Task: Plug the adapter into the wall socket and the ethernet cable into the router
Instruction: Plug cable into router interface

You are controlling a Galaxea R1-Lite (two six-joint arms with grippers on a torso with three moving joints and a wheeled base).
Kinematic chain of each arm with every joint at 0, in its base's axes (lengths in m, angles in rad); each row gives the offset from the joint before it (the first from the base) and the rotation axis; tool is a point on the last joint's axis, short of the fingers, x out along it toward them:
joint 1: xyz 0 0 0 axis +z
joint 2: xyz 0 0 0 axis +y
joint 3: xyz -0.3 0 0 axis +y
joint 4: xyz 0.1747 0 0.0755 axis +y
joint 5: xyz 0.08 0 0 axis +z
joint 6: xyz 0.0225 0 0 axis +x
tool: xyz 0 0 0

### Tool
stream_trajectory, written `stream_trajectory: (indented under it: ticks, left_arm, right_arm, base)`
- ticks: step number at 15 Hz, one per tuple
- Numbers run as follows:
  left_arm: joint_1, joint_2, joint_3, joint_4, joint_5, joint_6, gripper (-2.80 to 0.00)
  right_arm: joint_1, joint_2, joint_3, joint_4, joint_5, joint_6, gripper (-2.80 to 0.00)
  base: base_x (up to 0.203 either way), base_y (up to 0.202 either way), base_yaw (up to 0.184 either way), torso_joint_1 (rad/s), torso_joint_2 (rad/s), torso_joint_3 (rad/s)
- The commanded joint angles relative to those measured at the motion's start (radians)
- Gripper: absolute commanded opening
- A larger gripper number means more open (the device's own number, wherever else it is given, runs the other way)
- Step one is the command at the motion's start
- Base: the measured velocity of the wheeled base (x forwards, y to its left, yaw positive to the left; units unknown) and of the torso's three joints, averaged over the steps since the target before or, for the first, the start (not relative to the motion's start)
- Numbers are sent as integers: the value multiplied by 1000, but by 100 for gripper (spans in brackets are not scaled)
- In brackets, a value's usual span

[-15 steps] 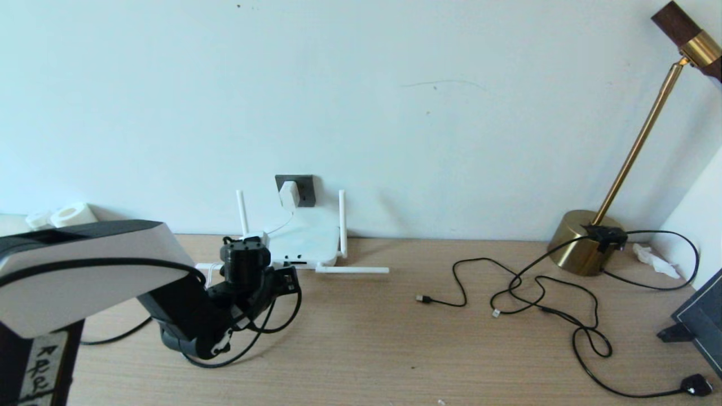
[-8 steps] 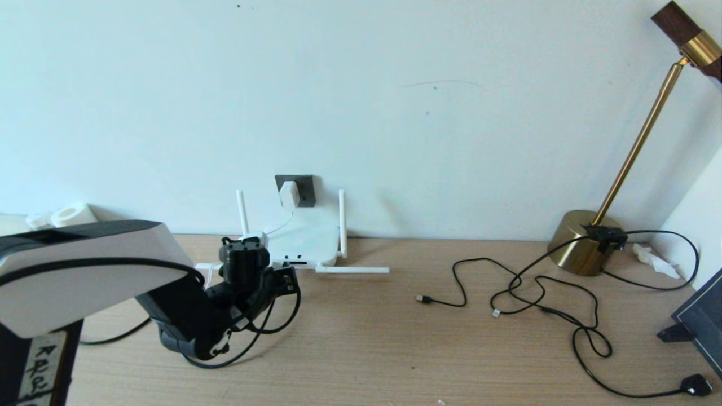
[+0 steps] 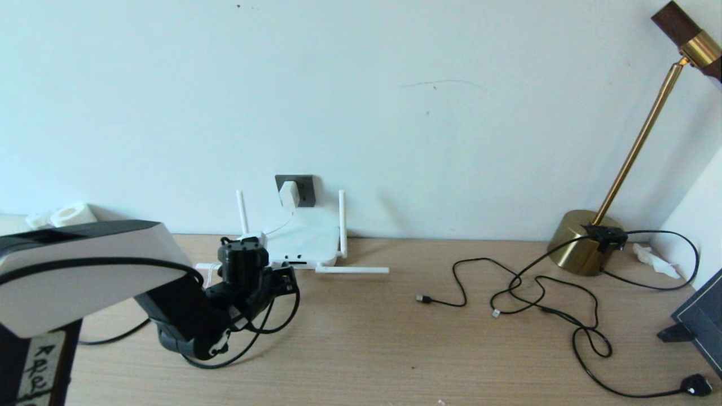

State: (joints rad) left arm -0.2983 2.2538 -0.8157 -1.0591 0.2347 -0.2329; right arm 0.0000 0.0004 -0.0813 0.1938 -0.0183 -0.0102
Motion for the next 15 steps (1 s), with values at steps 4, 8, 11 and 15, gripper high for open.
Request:
stream_trajectory:
  ticks: [4, 8, 11, 15]
  left_arm:
    - [1, 1, -7, -5, 2, 0, -280]
    - [1, 1, -11, -5, 2, 0, -280]
    - [-1, 1, -16, -4, 2, 2, -280]
    - [-1, 4, -16, -5, 2, 15, -280]
  right_arm:
    - [0, 0, 0, 2, 0, 0, 0]
    - [0, 0, 0, 1, 0, 0, 0]
    - [0, 1, 0, 1, 0, 0, 0]
    - [0, 0, 0, 1, 0, 0, 0]
  base:
    - [0, 0, 0, 0, 0, 0]
    - [0, 0, 0, 0, 0, 0]
    - [0, 0, 0, 0, 0, 0]
    - [0, 0, 0, 0, 0, 0]
